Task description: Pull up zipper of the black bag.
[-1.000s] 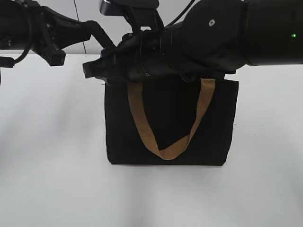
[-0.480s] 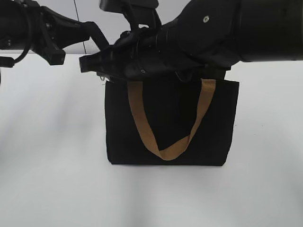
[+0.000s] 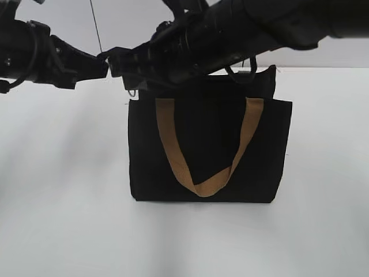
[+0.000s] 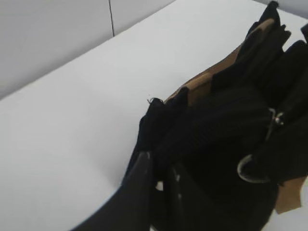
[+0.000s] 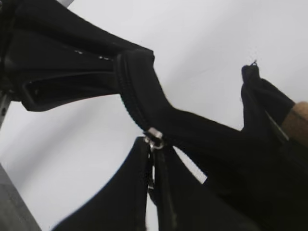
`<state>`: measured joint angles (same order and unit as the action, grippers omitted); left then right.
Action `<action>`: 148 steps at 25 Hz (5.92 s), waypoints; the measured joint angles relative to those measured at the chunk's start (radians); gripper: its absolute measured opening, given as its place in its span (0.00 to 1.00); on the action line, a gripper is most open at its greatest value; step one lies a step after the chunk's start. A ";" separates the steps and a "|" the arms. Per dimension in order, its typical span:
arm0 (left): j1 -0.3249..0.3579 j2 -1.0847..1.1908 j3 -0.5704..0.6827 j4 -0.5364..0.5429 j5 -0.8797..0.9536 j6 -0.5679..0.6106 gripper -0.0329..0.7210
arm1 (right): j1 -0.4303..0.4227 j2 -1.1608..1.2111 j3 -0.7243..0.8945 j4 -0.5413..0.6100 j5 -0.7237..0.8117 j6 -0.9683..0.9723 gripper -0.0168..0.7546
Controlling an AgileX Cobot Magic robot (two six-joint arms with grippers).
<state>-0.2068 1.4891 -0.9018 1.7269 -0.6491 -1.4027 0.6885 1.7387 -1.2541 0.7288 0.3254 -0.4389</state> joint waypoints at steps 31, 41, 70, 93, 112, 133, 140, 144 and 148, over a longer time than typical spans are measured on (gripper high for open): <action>0.091 -0.056 0.153 0.021 0.072 -0.288 0.07 | -0.364 0.021 -0.178 -0.113 0.693 -0.155 0.01; 0.090 -0.017 0.153 0.019 0.111 -0.288 0.07 | -0.441 -0.032 -0.180 -0.288 0.736 -0.131 0.01; -0.187 -0.175 0.162 0.009 0.665 -0.416 0.70 | -0.460 -0.338 -0.094 -0.504 0.786 0.024 0.76; -0.583 -0.686 0.179 -1.437 1.502 1.082 0.80 | -0.460 -1.290 0.557 -0.517 0.886 0.113 0.81; -0.586 -1.306 0.329 -1.617 1.777 1.266 0.79 | -0.460 -1.495 0.782 -0.613 0.784 0.151 0.79; -0.333 -1.346 0.362 -1.614 1.716 1.284 0.70 | -0.589 -1.604 0.786 -0.589 0.771 0.152 0.79; 0.006 -1.452 0.362 -1.614 1.716 1.284 0.70 | -0.712 -1.739 0.786 -0.580 0.771 0.152 0.79; 0.131 -1.493 0.362 -1.614 1.716 1.285 0.70 | -0.716 -1.746 0.786 -0.576 0.770 0.152 0.79; 0.154 -1.493 0.363 -1.615 1.716 1.285 0.70 | -0.716 -1.747 0.786 -0.574 0.770 0.152 0.79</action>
<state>-0.0526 -0.0037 -0.5386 0.1118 1.0668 -0.1180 -0.0280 -0.0080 -0.4684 0.1548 1.0956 -0.2873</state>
